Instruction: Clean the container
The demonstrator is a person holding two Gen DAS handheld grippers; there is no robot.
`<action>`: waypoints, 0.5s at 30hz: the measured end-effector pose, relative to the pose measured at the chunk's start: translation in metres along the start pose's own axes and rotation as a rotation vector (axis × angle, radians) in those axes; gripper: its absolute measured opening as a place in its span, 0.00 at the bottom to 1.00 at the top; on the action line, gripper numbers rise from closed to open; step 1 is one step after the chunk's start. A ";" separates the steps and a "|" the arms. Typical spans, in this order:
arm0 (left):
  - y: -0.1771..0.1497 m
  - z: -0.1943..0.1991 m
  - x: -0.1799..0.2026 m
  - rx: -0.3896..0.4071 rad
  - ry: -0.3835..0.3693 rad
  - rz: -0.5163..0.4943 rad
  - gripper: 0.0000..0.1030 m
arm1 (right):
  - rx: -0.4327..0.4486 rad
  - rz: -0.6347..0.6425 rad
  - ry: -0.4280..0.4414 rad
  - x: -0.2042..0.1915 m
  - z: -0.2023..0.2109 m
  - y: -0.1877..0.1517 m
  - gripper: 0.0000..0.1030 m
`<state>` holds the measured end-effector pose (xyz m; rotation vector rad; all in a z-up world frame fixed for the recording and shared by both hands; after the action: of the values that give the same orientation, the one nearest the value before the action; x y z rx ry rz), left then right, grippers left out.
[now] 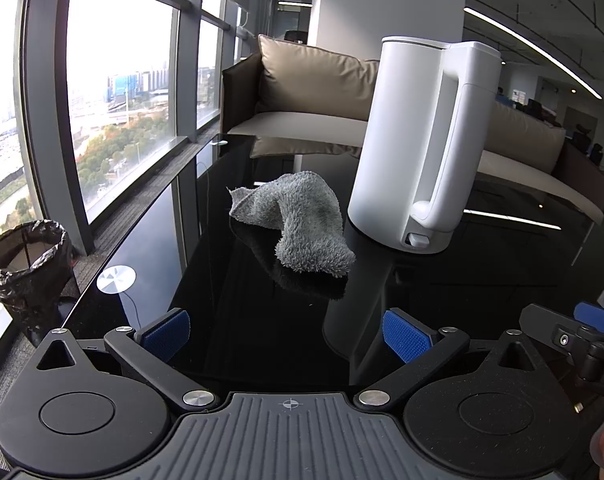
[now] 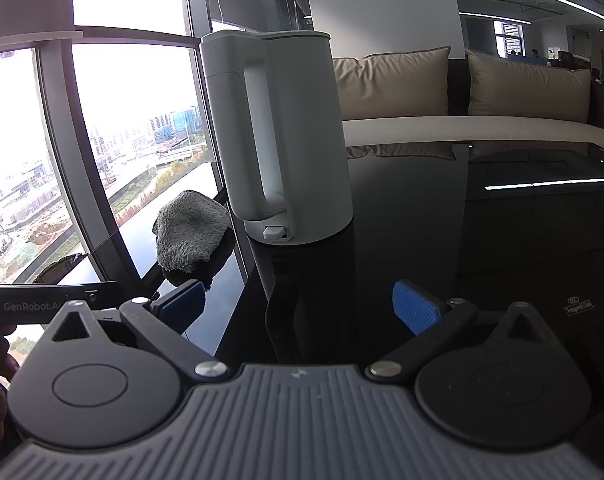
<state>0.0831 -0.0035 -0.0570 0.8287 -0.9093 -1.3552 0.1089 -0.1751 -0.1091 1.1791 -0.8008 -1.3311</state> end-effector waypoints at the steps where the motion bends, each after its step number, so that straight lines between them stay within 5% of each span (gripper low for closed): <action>1: 0.000 -0.001 0.000 0.000 0.000 0.000 0.99 | 0.000 0.000 0.000 0.000 0.000 0.000 0.99; 15: 0.001 0.000 -0.001 0.001 0.003 0.003 0.99 | -0.005 -0.004 0.001 0.001 0.001 -0.001 0.99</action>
<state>0.0832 -0.0030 -0.0561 0.8294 -0.9091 -1.3503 0.1077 -0.1766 -0.1097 1.1780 -0.7942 -1.3354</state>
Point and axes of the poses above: each gripper's, at about its wrist camera, not at the fingertips, and z roughly against the way its jaws point, x to its right, y to its top, the point moved 10 cm from there along -z, roughly the way its jaws point, and after that the axes turned 9 degrees about x, right-handed, at the moved point
